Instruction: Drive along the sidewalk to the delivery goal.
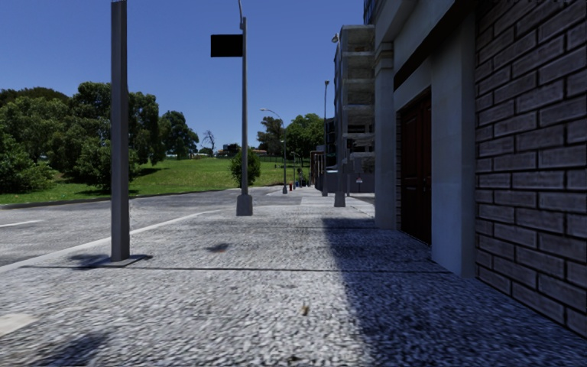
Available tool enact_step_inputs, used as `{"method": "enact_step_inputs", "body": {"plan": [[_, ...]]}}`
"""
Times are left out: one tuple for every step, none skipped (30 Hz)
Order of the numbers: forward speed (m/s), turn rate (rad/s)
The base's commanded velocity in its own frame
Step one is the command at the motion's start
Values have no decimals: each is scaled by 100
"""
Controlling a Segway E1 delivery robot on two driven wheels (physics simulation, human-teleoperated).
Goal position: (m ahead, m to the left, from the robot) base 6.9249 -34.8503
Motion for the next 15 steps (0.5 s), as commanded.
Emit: {"method": "enact_step_inputs", "body": {"plan": [[200,0],[200,0],[200,0],[200,0],[200,0],[200,0],[200,0],[200,0],[200,0],[200,0],[200,0],[200,0],[200,0],[200,0],[200,0]]}}
